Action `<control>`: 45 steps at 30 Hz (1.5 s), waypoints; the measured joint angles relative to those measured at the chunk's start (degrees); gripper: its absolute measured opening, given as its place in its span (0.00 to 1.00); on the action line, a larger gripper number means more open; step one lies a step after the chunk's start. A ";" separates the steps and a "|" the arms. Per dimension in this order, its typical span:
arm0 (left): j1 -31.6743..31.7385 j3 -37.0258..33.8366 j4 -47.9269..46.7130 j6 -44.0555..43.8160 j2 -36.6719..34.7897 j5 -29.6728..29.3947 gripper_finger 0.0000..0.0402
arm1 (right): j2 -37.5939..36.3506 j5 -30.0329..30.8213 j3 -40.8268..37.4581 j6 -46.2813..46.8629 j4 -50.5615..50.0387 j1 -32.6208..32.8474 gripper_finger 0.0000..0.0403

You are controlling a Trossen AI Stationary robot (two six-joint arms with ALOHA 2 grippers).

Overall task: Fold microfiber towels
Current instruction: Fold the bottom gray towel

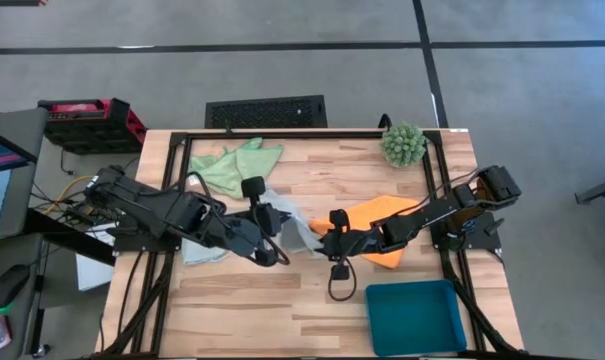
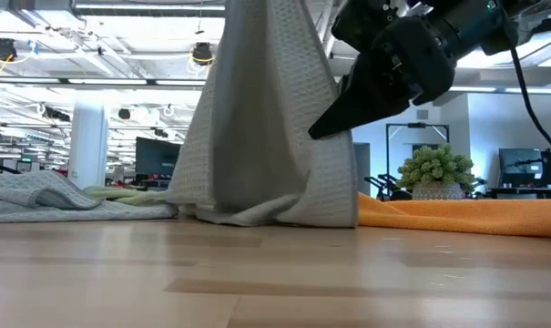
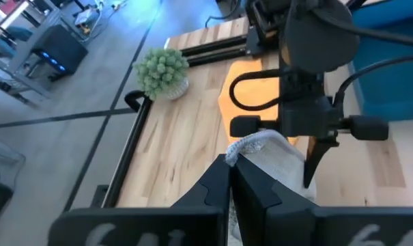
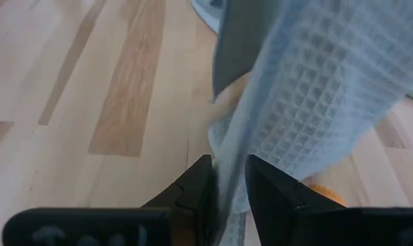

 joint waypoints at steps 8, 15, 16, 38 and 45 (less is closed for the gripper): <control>-0.02 4.06 -0.91 3.86 0.00 -0.66 0.00 | -0.01 0.01 -0.02 0.81 -2.67 0.00 0.28; -0.02 8.48 -0.88 7.60 0.00 -0.84 0.00 | -0.01 -0.01 -0.02 2.53 -5.60 0.00 0.28; -0.02 9.03 -0.95 8.13 0.00 -1.13 0.00 | 0.01 0.01 -0.02 2.92 -6.02 0.00 0.28; -0.02 11.41 -4.74 7.39 -0.02 -1.49 0.00 | -0.01 -7.64 -0.02 0.01 -7.10 0.02 0.03; 0.00 11.24 -12.44 0.76 -0.02 -1.53 0.00 | -0.98 -7.31 -0.02 0.02 -8.56 0.02 0.02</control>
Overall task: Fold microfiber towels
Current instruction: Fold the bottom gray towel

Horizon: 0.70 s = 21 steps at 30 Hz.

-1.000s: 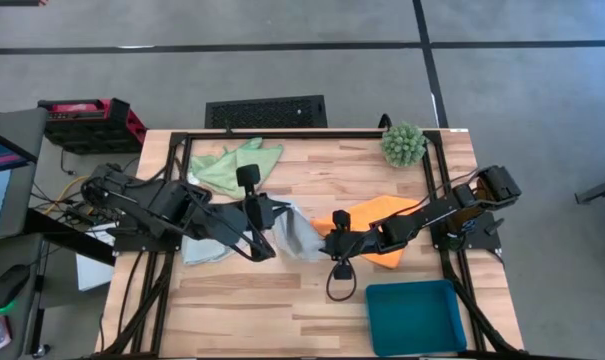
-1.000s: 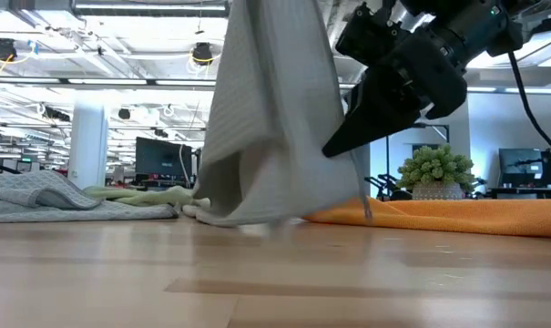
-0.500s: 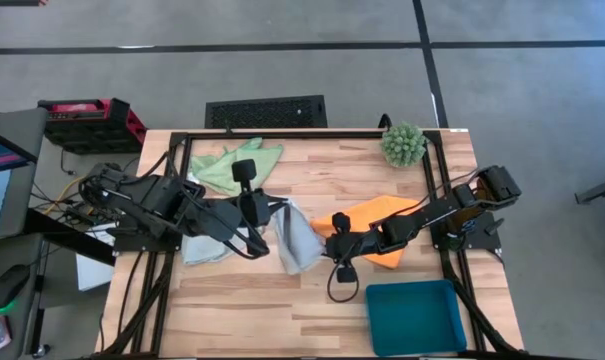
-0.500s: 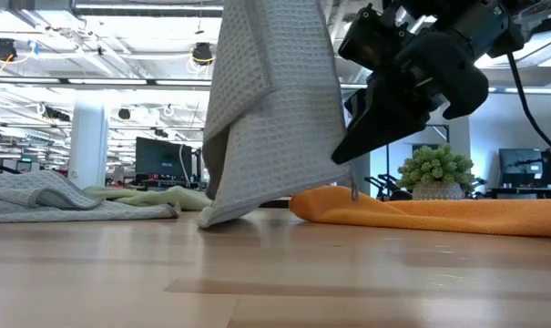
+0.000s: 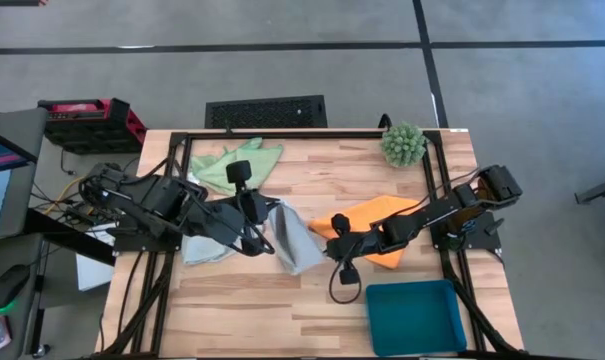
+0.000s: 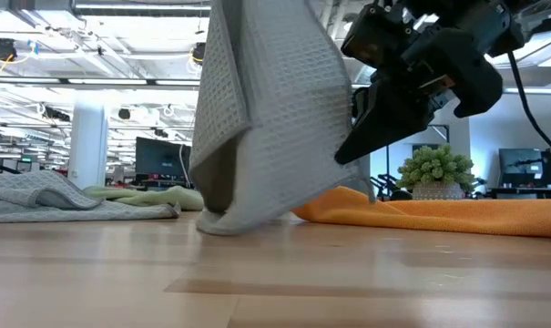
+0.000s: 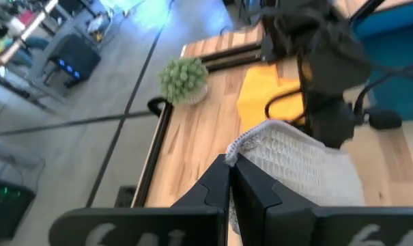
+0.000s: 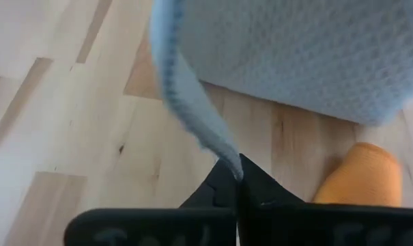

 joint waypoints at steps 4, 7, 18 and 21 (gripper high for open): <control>0.00 -1.14 -3.93 -3.95 0.01 -1.48 0.00 | -3.18 4.45 0.00 1.66 -5.21 0.00 0.01; 0.00 -1.92 -6.61 -7.36 0.02 -1.59 0.00 | -6.58 6.66 0.00 2.82 -8.65 -0.01 0.01; 0.00 -2.03 -15.23 -18.62 0.10 -1.58 0.00 | -18.12 13.87 0.04 2.40 -13.39 0.00 0.01; 0.15 -2.05 -16.62 -19.67 1.03 -1.45 0.00 | -20.33 15.20 0.04 2.04 -13.91 -0.02 0.01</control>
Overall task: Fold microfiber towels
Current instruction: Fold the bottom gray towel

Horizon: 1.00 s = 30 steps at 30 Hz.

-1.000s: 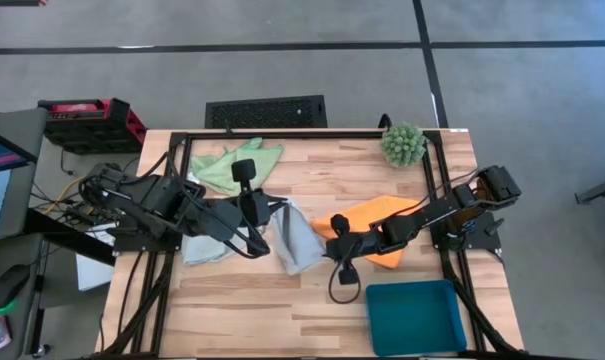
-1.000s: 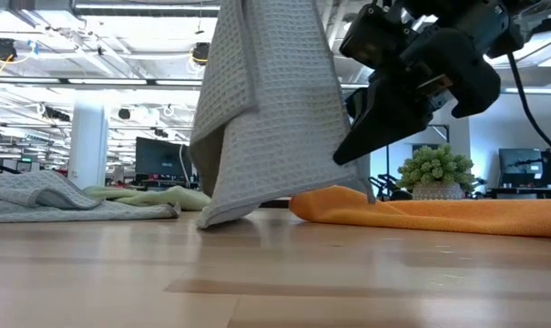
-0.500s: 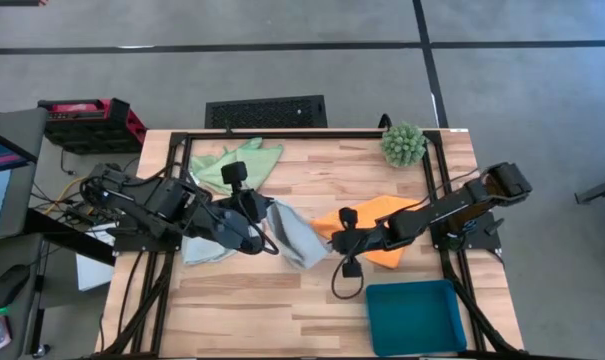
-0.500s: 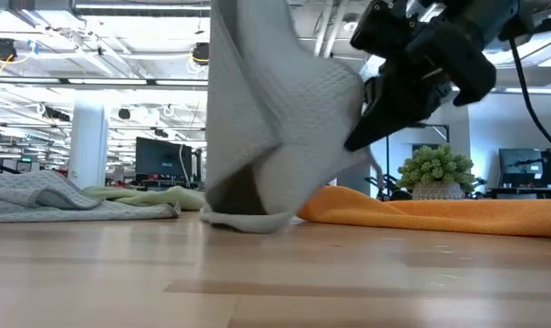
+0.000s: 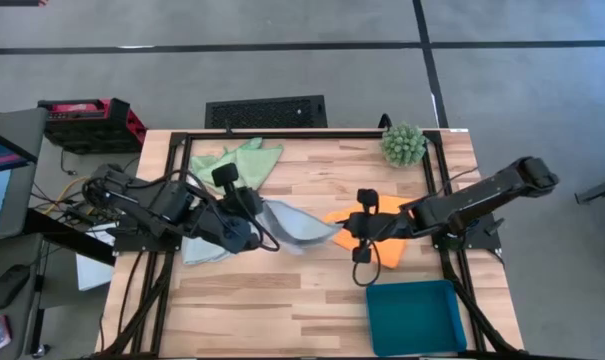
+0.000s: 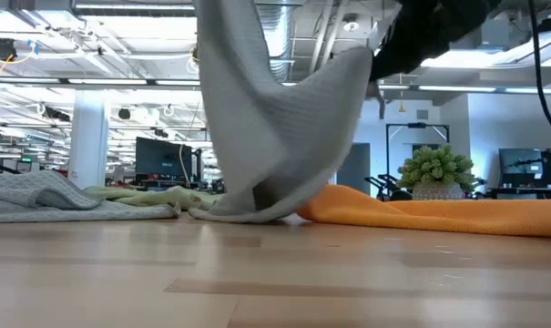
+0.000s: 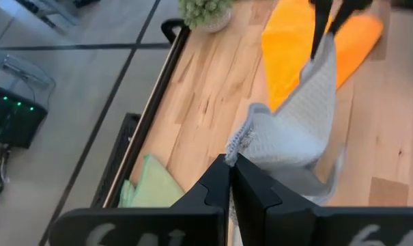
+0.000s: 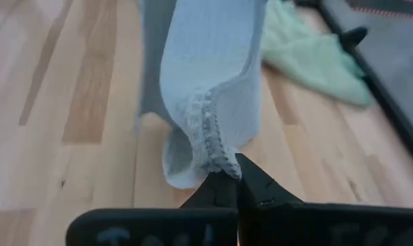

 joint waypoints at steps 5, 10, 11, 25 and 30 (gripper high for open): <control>-0.13 -0.01 -1.65 -1.48 2.72 0.31 0.00 | -2.96 0.37 -0.02 -2.61 -0.54 0.02 0.00; -0.61 -0.03 -2.14 -2.64 4.87 0.16 0.00 | -5.85 2.76 -0.02 -2.69 -3.72 0.02 0.00; -0.61 -0.01 -2.18 -2.90 5.30 0.11 0.00 | -6.56 3.18 -0.02 -2.69 -4.68 0.02 0.00; -1.37 -7.28 -4.83 -14.13 5.90 -6.05 0.00 | -13.51 4.32 -0.01 -3.87 -11.98 -1.59 0.01; 0.09 -12.26 -3.72 -16.21 5.84 -5.69 0.00 | -14.41 4.36 -0.02 -5.39 -12.92 -3.65 0.01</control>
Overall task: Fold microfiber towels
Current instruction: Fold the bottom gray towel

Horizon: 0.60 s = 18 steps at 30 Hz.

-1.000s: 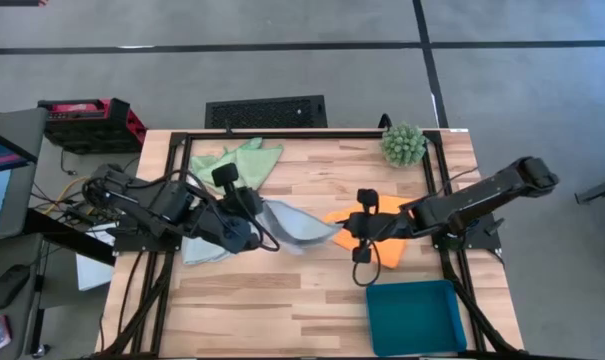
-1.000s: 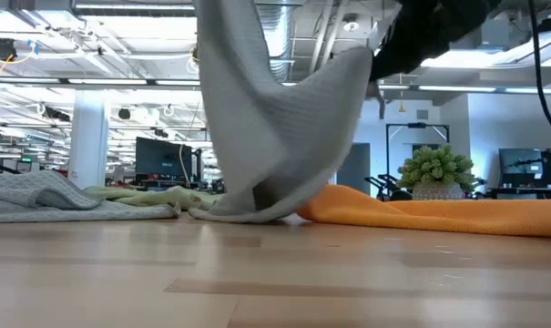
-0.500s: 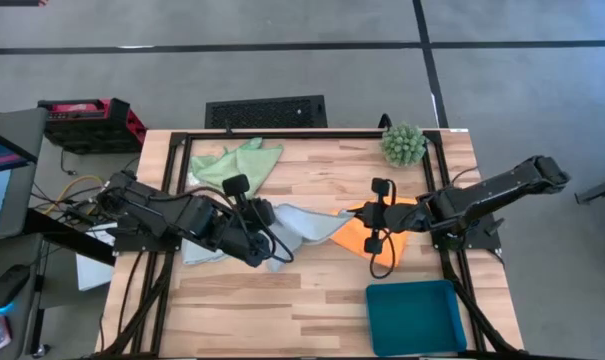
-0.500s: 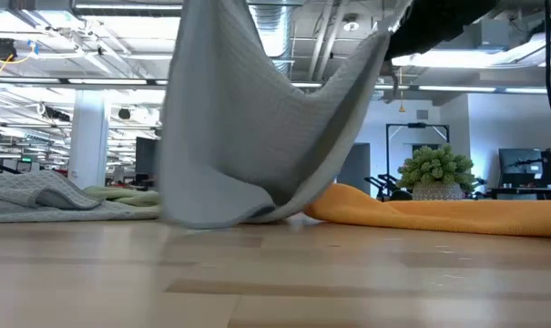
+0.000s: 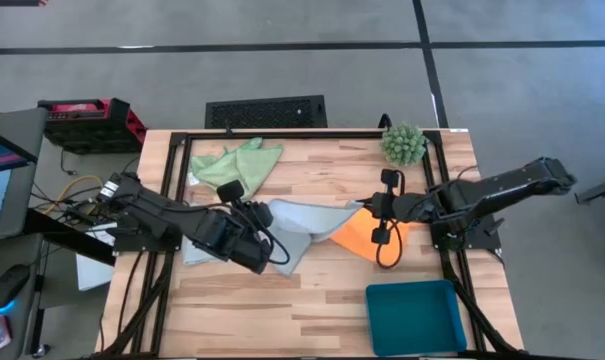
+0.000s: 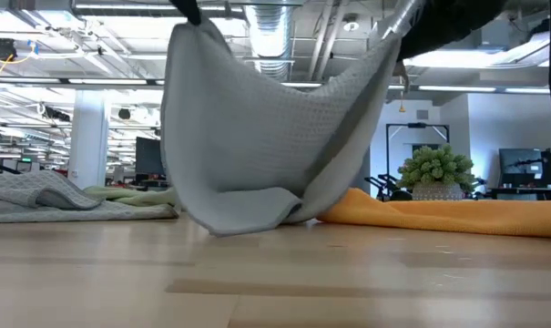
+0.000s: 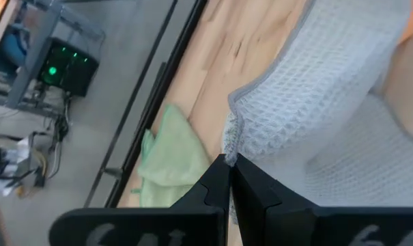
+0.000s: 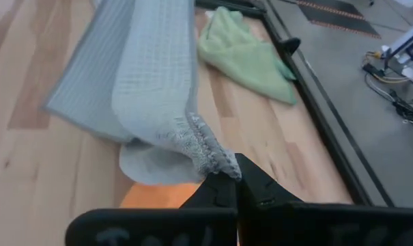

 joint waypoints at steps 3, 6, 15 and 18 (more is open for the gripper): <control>1.12 -2.17 0.23 -0.61 -0.07 -1.17 0.00 | -0.11 -0.02 0.02 -1.34 0.05 -2.03 0.01; 2.62 -3.27 -0.25 -0.47 -0.37 -5.51 0.00 | -0.43 -0.01 0.01 -3.45 1.17 -4.40 0.01; 12.54 -3.49 -0.09 4.99 -5.34 -14.99 0.00 | -0.54 0.02 4.11 -11.05 2.75 -13.75 0.01; 16.26 -3.45 0.89 8.85 -6.86 -18.48 0.00 | -0.18 -0.04 6.82 -14.11 2.52 -17.18 0.01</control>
